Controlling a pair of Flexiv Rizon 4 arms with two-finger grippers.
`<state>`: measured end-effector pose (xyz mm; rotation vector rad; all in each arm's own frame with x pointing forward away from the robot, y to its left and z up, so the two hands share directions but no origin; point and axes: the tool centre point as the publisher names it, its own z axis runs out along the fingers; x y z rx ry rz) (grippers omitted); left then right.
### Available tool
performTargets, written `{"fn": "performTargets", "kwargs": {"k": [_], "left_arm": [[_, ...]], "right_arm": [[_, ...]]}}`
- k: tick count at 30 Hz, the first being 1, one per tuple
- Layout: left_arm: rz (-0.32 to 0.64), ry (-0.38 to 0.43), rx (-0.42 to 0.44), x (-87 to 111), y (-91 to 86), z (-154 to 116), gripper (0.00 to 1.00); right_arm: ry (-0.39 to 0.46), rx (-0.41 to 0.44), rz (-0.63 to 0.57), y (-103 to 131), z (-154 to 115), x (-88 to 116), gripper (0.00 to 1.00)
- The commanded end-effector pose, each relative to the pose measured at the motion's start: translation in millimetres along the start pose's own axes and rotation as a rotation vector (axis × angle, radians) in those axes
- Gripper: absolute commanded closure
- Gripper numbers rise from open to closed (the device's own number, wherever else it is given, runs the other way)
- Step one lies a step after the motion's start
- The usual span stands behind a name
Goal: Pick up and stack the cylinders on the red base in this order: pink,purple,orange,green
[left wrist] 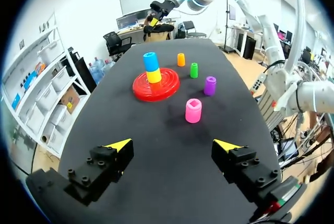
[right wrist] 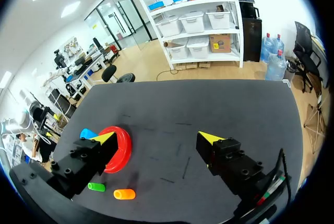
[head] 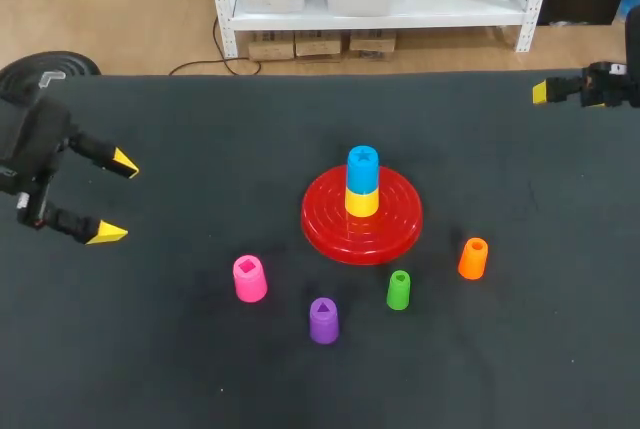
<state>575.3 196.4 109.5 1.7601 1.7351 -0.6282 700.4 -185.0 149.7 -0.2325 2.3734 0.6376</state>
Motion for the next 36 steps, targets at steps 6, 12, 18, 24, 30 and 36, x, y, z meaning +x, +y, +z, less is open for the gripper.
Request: {"fn": "performTargets", "kwargs": {"k": [6, 12, 18, 24, 30, 36], "left_arm": [[-0.043, -0.013, 0.036, 9.1, 5.0, -3, 0.0], [-0.041, -0.019, 0.04, 12.2, 3.5, -4, 0.0], [-0.037, -0.024, 0.044, 11.9, 3.5, -2, 0.0], [-0.032, -0.027, 0.034, 11.9, 3.9, -2, 0.0], [-0.032, -0.027, 0.034, 11.9, 3.9, -2, 0.0], [-0.032, -0.027, 0.034, 11.9, 3.9, -2, 0.0]], "right_arm": [[0.0, 0.0, 0.0, 0, 0, 0, 0.0], [0.0, 0.0, 0.0, 0, 0, 0, 0.0], [0.0, 0.0, 0.0, 0, 0, 0, 0.0], [0.0, 0.0, 0.0, 0, 0, 0, 0.0], [0.0, 0.0, 0.0, 0, 0, 0, 0.0], [0.097, 0.109, -0.227, 38, -7, -22, 0.0]]}}
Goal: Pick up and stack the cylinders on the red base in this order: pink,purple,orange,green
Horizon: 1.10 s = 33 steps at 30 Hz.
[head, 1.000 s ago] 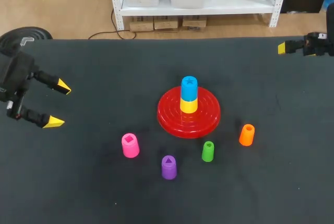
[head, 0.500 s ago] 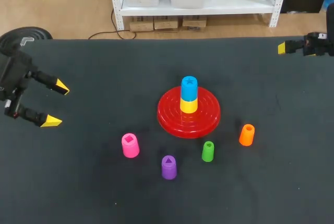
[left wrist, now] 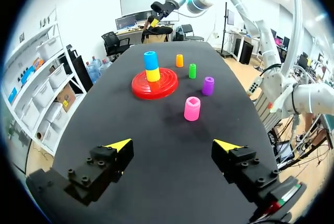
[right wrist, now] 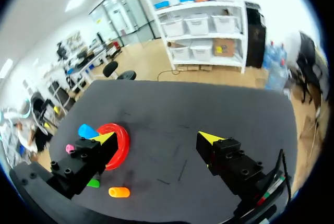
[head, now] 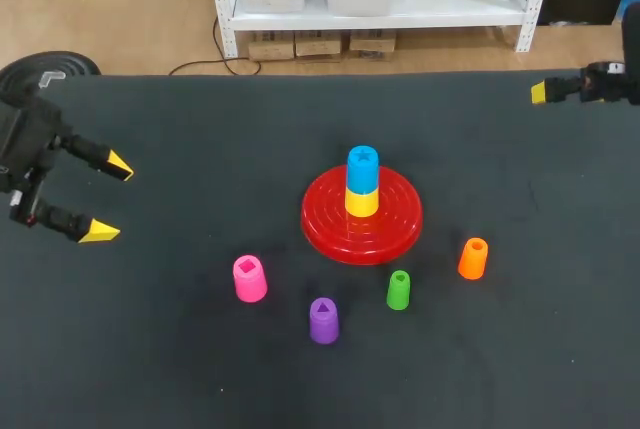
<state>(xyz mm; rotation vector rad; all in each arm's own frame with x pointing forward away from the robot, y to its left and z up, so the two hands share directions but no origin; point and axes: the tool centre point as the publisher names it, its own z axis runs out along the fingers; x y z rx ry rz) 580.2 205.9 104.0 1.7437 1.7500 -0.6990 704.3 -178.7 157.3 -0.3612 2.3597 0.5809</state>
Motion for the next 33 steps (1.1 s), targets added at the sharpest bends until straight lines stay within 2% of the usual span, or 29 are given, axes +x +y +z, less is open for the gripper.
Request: {"fn": "performTargets", "kwargs": {"k": [1, 4, 10, 14, 16, 28, 31, 33], "left_arm": [[0.002, -0.002, -0.004, 1.0, -0.7, 0, 0.0], [0.002, -0.002, -0.004, 1.0, -0.7, 0, 0.0], [0.002, -0.002, -0.004, 1.0, -0.7, 0, 0.0], [0.002, -0.002, -0.004, 1.0, -0.7, 0, 0.0], [0.002, -0.002, -0.004, 1.0, -0.7, 0, 0.0], [0.002, -0.002, -0.004, 1.0, -0.7, 0, 0.0], [0.002, -0.002, -0.004, 1.0, -0.7, 0, 0.0], [0.002, -0.002, -0.004, 1.0, -0.7, 0, 0.0]], "right_arm": [[0.102, 0.099, -0.16, 41, -7, -21, 0.0], [0.167, 0.111, -0.295, 76, 0, -27, 0.0], [0.261, 0.026, -0.527, 141, 16, -24, 0.0], [0.295, -0.056, -0.63, 175, 19, -18, 0.0], [0.306, -0.072, -0.658, 184, 19, -14, 0.0], [0.306, -0.072, -0.658, 184, 19, -14, 0.0], [0.335, -0.019, -0.793, 205, 11, -22, 0.0], [0.357, -0.039, -0.88, 226, 16, -24, 0.0]]}}
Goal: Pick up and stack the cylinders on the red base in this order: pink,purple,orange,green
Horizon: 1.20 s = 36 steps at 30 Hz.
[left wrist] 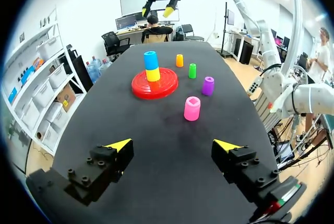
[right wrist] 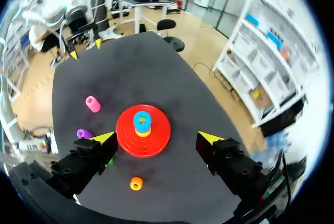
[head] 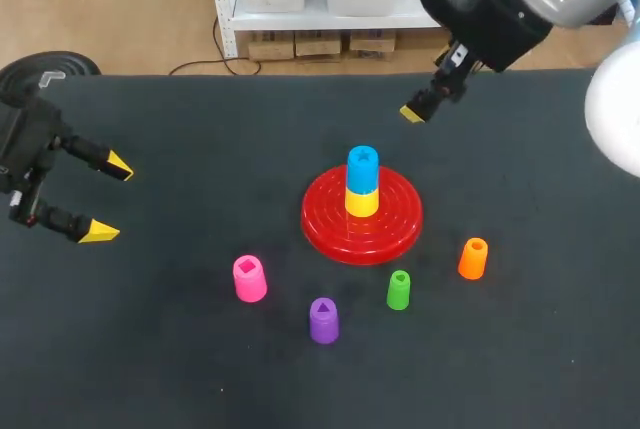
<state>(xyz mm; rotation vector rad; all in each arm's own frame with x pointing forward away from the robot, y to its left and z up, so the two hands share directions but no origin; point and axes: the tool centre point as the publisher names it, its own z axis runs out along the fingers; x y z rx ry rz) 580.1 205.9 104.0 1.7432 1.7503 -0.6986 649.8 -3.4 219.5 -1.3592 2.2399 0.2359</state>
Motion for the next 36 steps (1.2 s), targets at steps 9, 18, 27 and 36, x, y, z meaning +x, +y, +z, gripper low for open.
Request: {"fn": "performTargets", "kwargs": {"k": [9, 18, 27, 36], "left_arm": [[0.002, -0.002, -0.003, 1.0, -0.5, 0, 0.0], [0.002, -0.002, -0.003, 1.0, -0.5, 0, 0.0], [0.002, -0.002, -0.003, 1.0, -0.5, 0, 0.0], [0.002, -0.002, -0.003, 1.0, -0.5, 0, 0.0]], "right_arm": [[0.141, -0.176, -0.424, 82, 45, -63, 0.0], [0.211, -0.32, -0.545, 132, 91, -66, 0.0], [0.196, -0.35, -0.537, 138, 94, -65, 0.0], [0.243, -0.343, -0.583, 154, 101, -72, 0.0]]}}
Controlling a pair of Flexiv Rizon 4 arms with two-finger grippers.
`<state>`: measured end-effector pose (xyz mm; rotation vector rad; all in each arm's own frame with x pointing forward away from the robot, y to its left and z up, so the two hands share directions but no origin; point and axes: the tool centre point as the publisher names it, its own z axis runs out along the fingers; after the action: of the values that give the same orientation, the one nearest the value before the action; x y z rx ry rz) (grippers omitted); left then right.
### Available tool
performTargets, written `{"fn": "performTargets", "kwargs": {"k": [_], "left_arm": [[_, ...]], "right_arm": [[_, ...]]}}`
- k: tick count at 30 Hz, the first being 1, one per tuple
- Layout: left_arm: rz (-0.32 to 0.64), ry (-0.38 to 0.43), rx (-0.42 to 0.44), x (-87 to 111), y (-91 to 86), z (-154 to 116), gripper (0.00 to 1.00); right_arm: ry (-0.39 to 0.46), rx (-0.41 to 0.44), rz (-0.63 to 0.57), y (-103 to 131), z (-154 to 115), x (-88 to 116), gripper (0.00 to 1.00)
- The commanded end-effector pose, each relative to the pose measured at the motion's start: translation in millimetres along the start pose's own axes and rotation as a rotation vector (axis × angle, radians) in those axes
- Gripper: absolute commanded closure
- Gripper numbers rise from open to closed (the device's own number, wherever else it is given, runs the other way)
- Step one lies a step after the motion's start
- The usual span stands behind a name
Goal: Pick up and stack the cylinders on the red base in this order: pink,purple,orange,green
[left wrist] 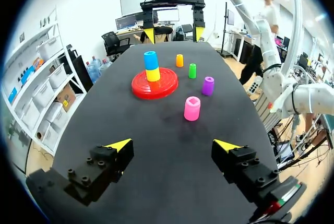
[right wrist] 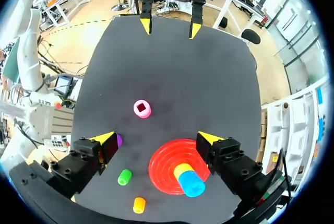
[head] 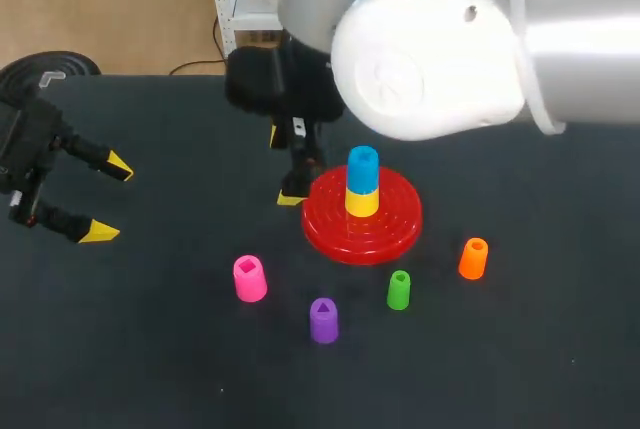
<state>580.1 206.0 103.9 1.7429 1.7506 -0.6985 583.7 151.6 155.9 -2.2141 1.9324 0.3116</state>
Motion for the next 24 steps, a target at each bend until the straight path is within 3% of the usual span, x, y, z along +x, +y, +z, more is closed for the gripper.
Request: {"fn": "performTargets", "kwargs": {"k": [1, 6, 24], "left_arm": [[0.003, -0.002, -0.003, 0.9, -0.5, 0, 0.0], [0.003, -0.002, -0.003, 0.9, -0.5, 0, 0.0], [0.003, -0.002, -0.003, 0.9, -0.5, 0, 0.0]], "right_arm": [[0.072, -0.012, -0.037, 7, 15, -21, 0.0], [0.095, -0.03, -0.069, 19, 44, -34, 0.0], [0.15, 0.009, -0.132, 30, 101, -23, 0.0]]}}
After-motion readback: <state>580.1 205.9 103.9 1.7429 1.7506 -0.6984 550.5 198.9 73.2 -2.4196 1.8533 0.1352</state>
